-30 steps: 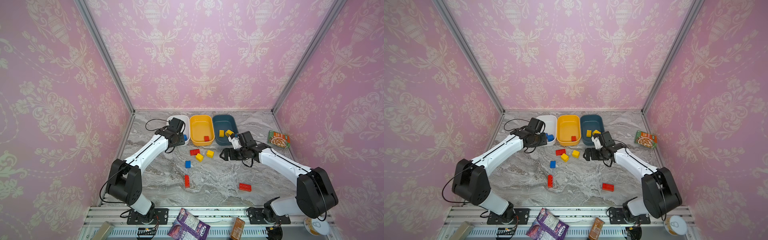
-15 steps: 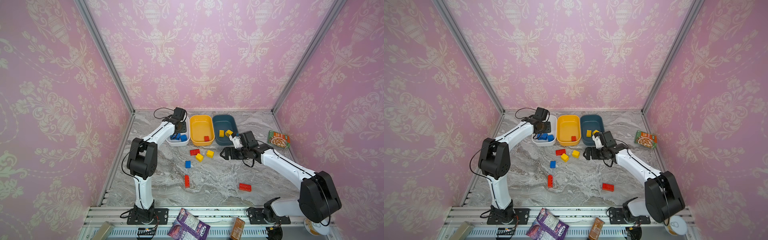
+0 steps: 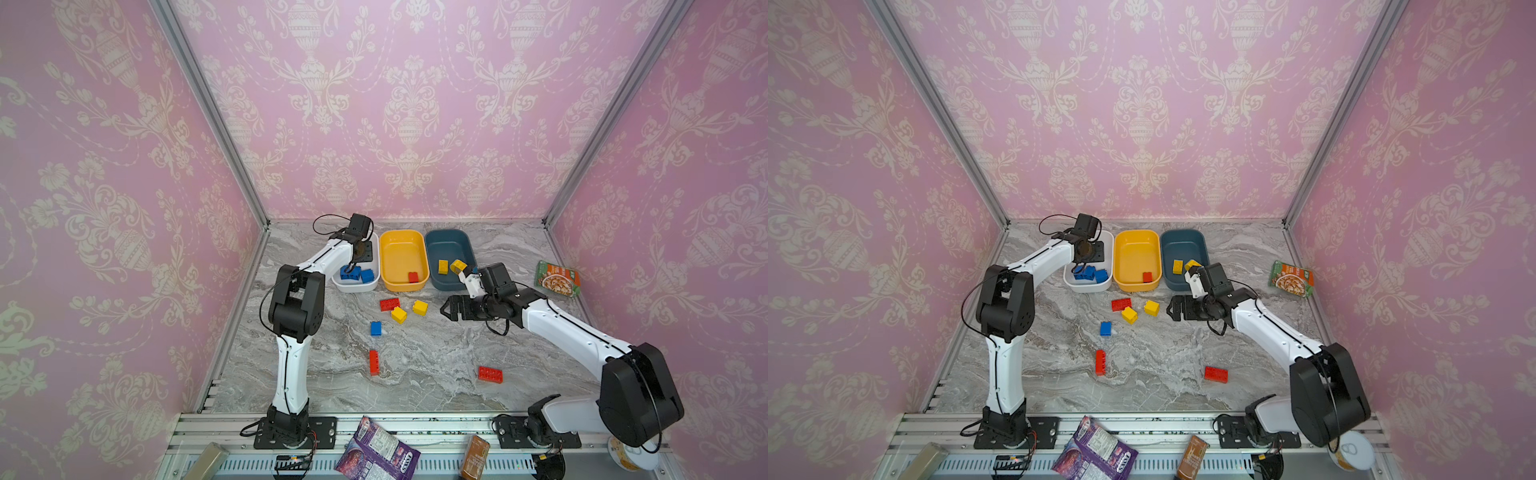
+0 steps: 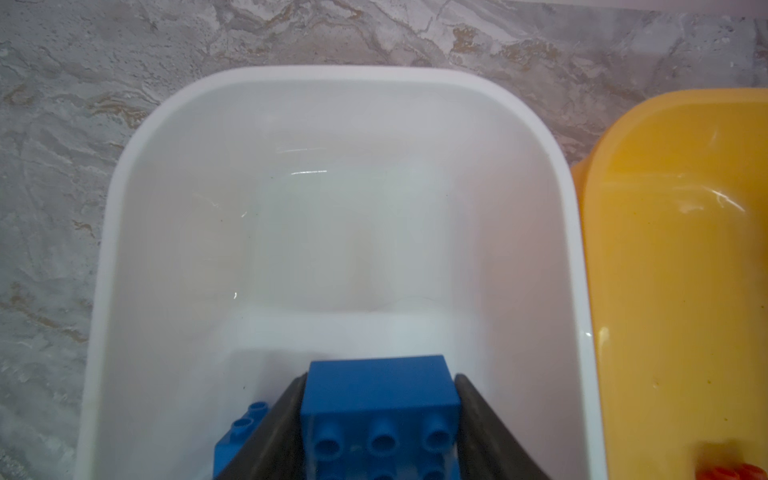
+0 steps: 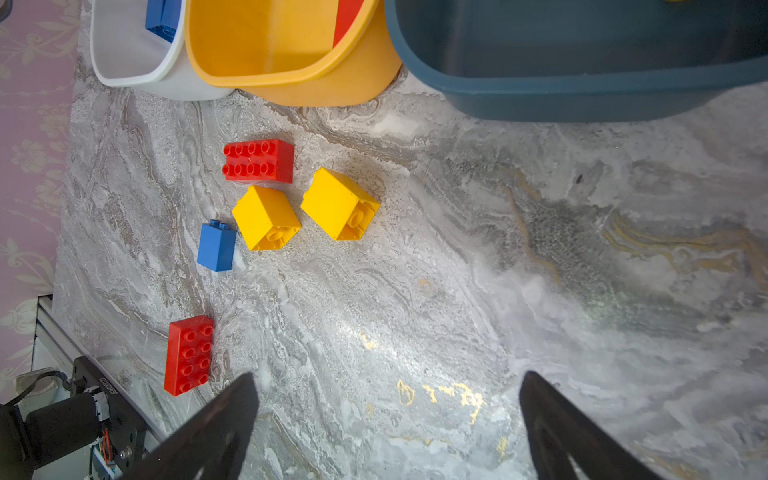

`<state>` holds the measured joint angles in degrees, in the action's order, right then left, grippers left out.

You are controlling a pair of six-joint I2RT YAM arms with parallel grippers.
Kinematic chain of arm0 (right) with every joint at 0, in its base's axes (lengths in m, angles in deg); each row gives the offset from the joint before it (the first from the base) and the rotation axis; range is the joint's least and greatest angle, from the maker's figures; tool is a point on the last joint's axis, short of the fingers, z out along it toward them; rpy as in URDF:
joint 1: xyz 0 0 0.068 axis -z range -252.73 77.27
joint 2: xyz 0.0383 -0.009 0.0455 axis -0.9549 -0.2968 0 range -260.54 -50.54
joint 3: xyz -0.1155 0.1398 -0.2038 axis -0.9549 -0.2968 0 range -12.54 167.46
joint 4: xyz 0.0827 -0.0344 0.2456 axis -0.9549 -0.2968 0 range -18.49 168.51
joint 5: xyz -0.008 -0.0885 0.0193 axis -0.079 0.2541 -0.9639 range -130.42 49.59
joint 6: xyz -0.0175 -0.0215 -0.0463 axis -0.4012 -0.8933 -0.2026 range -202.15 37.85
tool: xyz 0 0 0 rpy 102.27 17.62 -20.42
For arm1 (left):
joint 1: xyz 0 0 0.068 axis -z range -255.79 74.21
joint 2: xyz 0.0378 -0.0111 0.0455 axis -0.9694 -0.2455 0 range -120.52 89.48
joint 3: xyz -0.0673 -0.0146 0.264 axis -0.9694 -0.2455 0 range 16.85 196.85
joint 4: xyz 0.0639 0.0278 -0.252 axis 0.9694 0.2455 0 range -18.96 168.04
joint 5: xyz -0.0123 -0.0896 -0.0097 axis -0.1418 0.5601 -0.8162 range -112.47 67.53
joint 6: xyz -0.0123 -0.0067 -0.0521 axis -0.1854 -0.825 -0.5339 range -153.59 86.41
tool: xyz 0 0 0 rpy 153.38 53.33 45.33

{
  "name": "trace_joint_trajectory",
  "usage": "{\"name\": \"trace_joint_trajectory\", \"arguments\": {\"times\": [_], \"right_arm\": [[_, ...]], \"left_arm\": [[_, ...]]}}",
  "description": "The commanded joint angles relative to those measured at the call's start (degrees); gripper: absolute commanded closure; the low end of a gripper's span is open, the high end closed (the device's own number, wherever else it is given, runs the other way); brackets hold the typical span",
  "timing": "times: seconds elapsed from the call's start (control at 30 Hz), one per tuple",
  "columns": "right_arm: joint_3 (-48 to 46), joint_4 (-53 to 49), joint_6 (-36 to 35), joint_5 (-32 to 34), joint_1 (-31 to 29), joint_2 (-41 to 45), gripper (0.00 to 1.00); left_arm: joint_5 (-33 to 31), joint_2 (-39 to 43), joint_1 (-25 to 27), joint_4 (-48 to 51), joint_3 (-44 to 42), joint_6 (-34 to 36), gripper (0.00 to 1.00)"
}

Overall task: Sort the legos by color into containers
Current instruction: 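Carry the blue 2x4 brick into the white container and open the left gripper, then grasp a red 2x4 brick with the right gripper while the left gripper withdraws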

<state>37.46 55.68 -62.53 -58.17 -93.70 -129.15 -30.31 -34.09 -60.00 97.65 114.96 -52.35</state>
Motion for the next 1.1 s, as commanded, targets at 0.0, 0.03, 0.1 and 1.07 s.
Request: {"name": "trace_joint_trajectory", "arguments": {"times": [0.0, 0.03, 0.1, 1.07], "right_arm": [[-0.6, -0.7, 0.8, 0.2, 0.3, 1.8, 0.01], [-0.6, -0.7, 0.8, 0.3, 0.3, 1.8, 0.01], [-0.6, -0.7, 0.8, 0.3, 0.3, 1.6, 0.0], [-4.6, -14.8, 7.1, 10.2, 0.3, 7.4, 0.0]], "left_arm": [[0.9, 0.1, -0.6, -0.6, 0.7, 0.7, 0.37], [0.9, 0.5, -0.5, -0.8, 0.4, 0.7, 0.35], [1.0, 1.2, -0.6, -1.2, -0.3, 0.6, 0.33], [9.8, 22.2, -0.5, -16.2, -27.4, -7.4, 0.14]]}}
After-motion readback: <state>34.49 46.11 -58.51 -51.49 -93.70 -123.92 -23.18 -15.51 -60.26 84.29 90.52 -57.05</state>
